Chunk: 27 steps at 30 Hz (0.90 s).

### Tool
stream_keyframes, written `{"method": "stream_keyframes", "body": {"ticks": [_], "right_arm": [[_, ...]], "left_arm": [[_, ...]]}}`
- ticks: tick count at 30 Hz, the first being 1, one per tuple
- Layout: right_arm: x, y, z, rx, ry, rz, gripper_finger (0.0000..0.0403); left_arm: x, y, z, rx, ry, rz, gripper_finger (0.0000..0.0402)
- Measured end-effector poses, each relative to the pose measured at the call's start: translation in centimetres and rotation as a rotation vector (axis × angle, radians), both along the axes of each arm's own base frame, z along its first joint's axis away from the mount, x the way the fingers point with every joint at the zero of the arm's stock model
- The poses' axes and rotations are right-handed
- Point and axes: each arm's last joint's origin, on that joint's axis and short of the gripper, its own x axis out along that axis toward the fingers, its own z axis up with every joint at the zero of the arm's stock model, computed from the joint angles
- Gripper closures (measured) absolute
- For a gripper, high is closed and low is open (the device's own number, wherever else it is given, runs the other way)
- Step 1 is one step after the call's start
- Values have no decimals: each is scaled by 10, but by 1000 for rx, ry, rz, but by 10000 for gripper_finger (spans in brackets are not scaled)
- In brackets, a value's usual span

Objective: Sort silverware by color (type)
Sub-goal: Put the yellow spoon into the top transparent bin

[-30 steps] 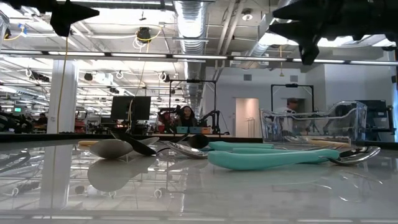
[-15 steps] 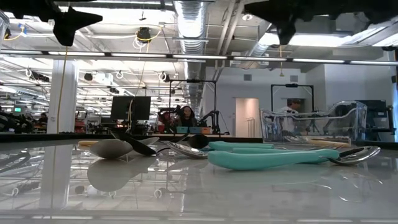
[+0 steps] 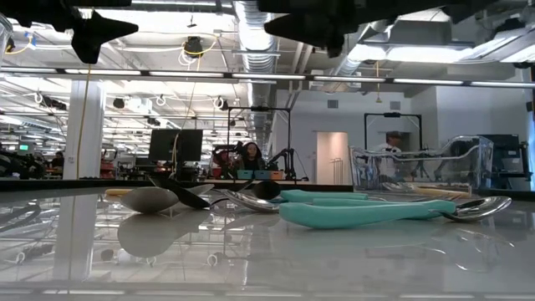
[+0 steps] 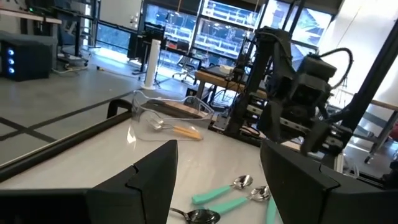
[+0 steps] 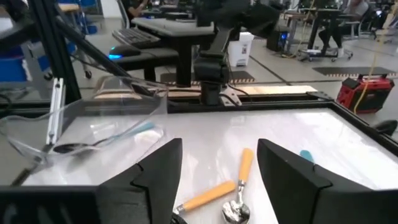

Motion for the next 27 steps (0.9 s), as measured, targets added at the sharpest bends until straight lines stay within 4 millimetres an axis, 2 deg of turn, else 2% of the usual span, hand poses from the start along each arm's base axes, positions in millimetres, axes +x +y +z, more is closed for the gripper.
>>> {"method": "stream_keyframes", "body": {"ticks": [8, 12, 19, 27], "right_arm": [[38, 3, -9, -37, 13, -48, 165], [51, 1, -11, -35, 10, -63, 165], [60, -9, -6, -14, 0, -94, 165], [62, -23, -13, 10, 60, -135, 165]], "left_arm": [[0, 0, 0, 8, 5, 2, 185], [0, 0, 0, 23, 11, 5, 185], [0, 0, -1, 37, 18, 10, 185], [0, 1, -3, 48, 39, 19, 185]]}}
